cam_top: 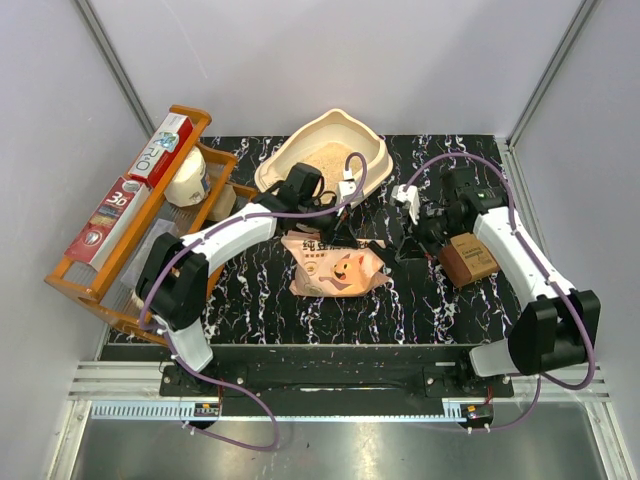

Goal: Fill the litter box with clean litter

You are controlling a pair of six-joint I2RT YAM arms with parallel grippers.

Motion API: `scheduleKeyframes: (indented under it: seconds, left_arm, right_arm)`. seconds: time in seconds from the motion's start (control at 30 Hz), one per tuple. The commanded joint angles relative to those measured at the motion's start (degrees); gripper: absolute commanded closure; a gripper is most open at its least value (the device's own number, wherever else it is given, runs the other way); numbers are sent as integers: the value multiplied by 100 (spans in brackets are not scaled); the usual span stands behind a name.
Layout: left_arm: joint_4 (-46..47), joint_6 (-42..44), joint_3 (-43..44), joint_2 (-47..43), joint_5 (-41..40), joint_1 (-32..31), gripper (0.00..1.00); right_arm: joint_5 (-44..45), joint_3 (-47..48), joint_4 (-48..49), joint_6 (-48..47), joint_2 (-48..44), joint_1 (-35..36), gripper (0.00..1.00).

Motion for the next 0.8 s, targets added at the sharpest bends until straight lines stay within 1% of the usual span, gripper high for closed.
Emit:
scheduleKeyframes:
  seconds: [0.0, 0.1, 0.13, 0.17, 0.23, 0.27, 0.37, 0.53, 0.77]
  left_arm:
    - [333, -21, 362, 8, 375, -18, 100]
    - [333, -39, 353, 17, 419, -9, 99]
    - [333, -39, 362, 17, 428, -9, 98]
    - [315, -30, 371, 8, 480, -9, 90]
    - [289, 14, 397, 8, 533, 0, 78]
    - [289, 23, 432, 26, 594, -9, 67]
    - [236, 40, 607, 139, 752, 0, 59]
    - [236, -4, 819, 351, 911, -27, 58]
    - [394, -74, 775, 518, 920, -79, 58]
  right_arm:
    - [57, 51, 259, 28, 103, 108, 100]
    - [119, 130, 444, 230, 243, 117, 100]
    - [136, 139, 549, 274, 305, 117, 100]
    - [162, 157, 576, 309, 323, 134, 100]
    - [189, 227, 611, 345, 410, 152, 100]
    - [224, 227, 646, 354, 419, 161, 100]
    - [242, 227, 673, 345, 472, 161, 100]
    - [251, 183, 725, 415, 463, 161, 100]
    - [330, 122, 787, 486, 349, 170, 100]
